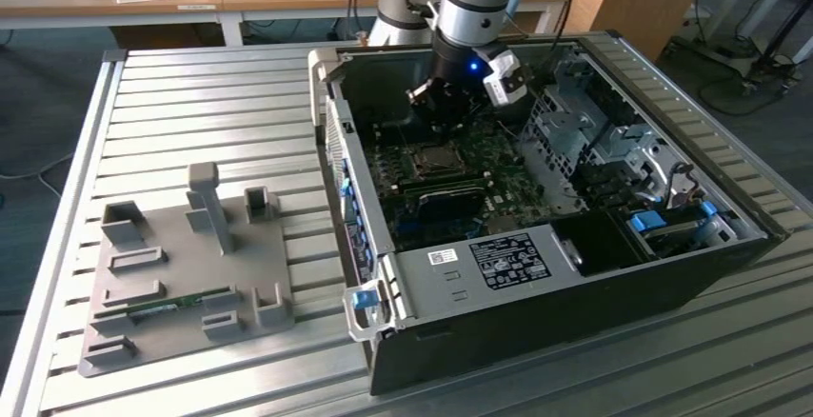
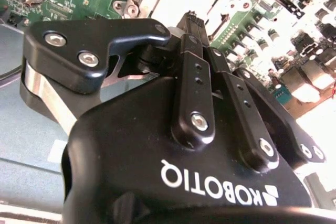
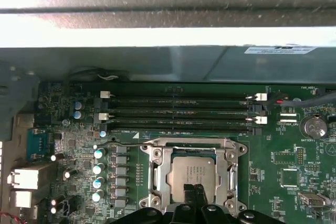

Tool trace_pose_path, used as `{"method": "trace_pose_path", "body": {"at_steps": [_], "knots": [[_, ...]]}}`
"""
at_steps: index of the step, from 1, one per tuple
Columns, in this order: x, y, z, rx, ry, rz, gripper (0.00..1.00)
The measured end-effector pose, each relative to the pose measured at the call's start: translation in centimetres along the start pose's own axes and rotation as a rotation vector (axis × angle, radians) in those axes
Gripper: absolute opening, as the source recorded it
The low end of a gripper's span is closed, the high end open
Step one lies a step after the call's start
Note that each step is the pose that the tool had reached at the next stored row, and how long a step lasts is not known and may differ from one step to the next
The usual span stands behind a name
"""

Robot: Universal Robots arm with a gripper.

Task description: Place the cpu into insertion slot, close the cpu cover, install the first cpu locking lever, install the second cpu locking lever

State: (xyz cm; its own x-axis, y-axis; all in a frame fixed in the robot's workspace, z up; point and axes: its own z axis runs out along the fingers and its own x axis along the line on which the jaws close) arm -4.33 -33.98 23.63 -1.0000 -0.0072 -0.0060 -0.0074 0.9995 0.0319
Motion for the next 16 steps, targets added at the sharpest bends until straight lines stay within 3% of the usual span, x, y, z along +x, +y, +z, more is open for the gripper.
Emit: {"method": "trace_pose_path", "body": {"at_steps": [8, 12, 16], "knots": [[2.27, 0.02, 0.05, 0.0001, -0.0056, 0.0, 0.11], [2.44, 0.02, -0.03, -0.0033, -0.0069, 0.0, 0.11], [2.44, 0.04, -0.58, -0.0053, -0.0091, 0.0, 0.11]]}}
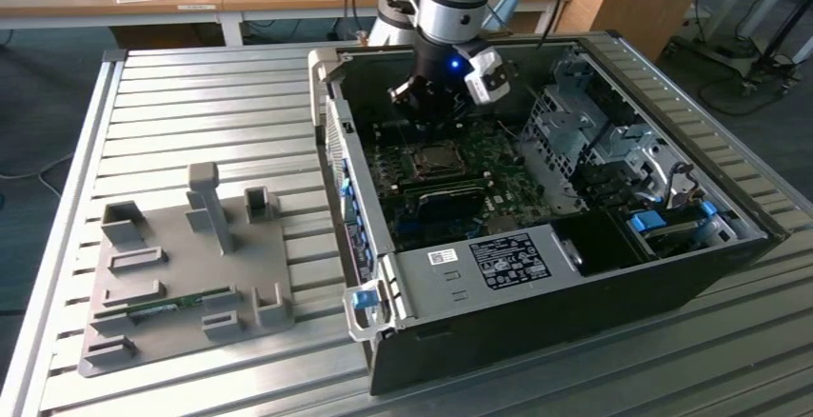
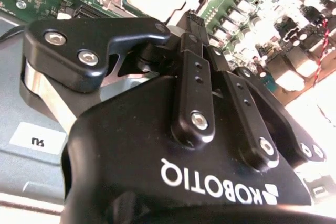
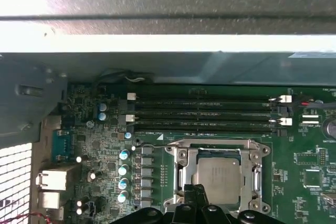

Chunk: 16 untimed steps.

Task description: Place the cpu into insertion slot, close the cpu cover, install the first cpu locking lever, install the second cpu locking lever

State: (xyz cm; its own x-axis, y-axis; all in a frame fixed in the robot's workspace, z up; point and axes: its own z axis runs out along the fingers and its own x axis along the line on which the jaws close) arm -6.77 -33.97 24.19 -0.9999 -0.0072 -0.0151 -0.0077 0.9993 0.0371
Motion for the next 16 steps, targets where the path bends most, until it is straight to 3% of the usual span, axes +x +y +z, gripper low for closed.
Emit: {"method": "trace_pose_path", "body": {"at_steps": [5, 9, 16], "knots": [[-0.01, 0.03, -0.77, 0.0001, -0.0023, 0.0, 0.11], [0.05, 0.03, -0.82, -0.0001, -0.003, 0.0, 0.11], [1.37, 0.04, -0.83, 0.0034, -0.0061, 0.0, 0.11]]}}
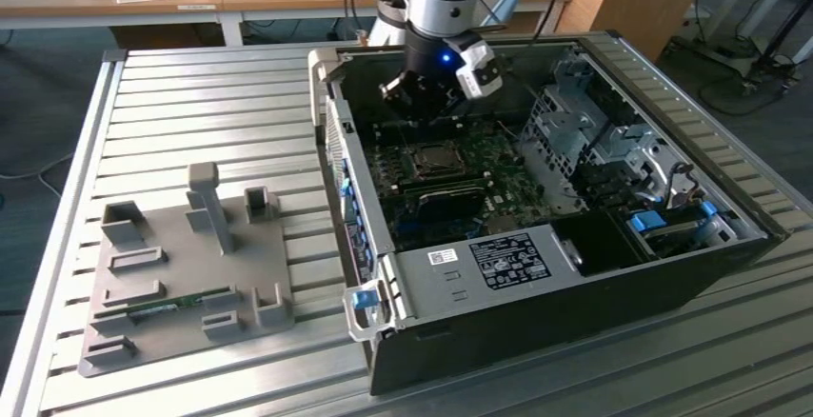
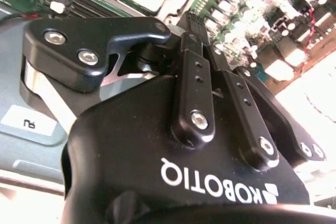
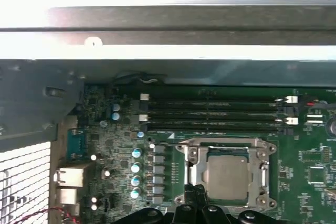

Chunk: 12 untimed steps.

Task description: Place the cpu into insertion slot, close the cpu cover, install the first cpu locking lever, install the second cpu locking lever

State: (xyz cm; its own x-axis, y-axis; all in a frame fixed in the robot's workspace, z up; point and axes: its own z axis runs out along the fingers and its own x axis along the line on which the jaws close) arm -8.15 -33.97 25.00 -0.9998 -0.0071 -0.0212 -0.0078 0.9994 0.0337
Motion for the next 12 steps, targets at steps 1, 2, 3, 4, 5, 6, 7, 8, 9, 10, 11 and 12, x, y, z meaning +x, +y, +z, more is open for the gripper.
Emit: {"method": "trace_pose_path", "body": {"at_steps": [1, 2, 3, 4, 5, 6, 7, 8, 9, 10, 11, 12], "knots": [[0.15, 0.0, 0.0, 0.0012, -0.0001, 0.0, 0.11], [0.3, 0.0, -0.01, 0.0024, -0.0002, 0.0, 0.11], [0.46, 0.0, -0.01, 0.0035, -0.0003, 0.0, 0.11], [0.81, 0.0, -0.01, 0.0055, -0.0006, 0.0, 0.11], [0.93, 0.01, -0.01, 0.0063, -0.0007, 0.0, 0.11], [0.96, 0.01, -0.02, 0.0064, -0.0007, 0.0, 0.11], [0.96, 0.01, -0.02, 0.0064, -0.0007, 0.0, 0.11], [0.96, 0.01, -0.02, 0.0064, -0.0007, 0.0, 0.11], [0.96, 0.01, -0.02, 0.0065, -0.0007, 0.0, 0.11], [0.97, 0.0, -0.02, 0.0064, -0.0007, 0.0, 0.11], [0.97, 0.0, -0.03, 0.0041, -0.0006, 0.0, 0.11], [0.98, 0.0, -0.02, -0.0046, -0.0008, 0.0, 0.11]]}}
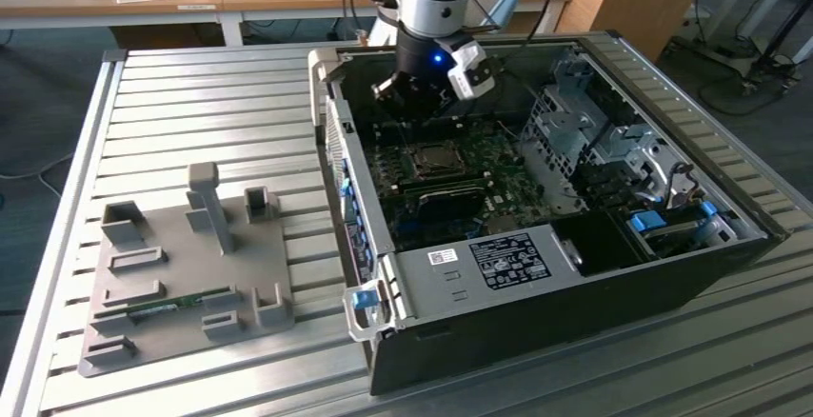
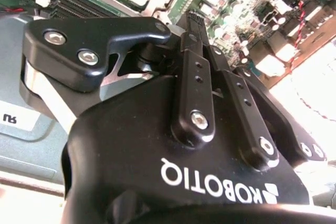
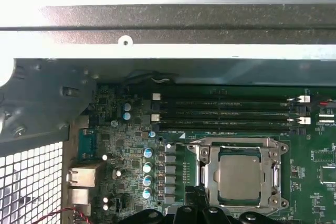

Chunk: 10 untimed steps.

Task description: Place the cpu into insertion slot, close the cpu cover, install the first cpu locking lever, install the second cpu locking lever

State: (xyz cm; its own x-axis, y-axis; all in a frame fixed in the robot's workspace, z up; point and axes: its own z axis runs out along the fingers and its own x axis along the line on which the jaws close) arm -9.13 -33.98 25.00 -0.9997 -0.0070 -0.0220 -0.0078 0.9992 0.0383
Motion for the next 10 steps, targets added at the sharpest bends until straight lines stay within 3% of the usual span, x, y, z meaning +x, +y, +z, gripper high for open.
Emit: {"method": "trace_pose_path", "body": {"at_steps": [5, 6, 10], "knots": [[-0.01, -0.02, 0.0, -0.0509, -0.0004, 0.001, 0.11], [-0.01, -0.02, 0.0, -0.0553, -0.0004, 0.001, 0.11], [0.03, -0.02, 0.0, -0.0557, -0.0005, 0.001, 0.11]]}}
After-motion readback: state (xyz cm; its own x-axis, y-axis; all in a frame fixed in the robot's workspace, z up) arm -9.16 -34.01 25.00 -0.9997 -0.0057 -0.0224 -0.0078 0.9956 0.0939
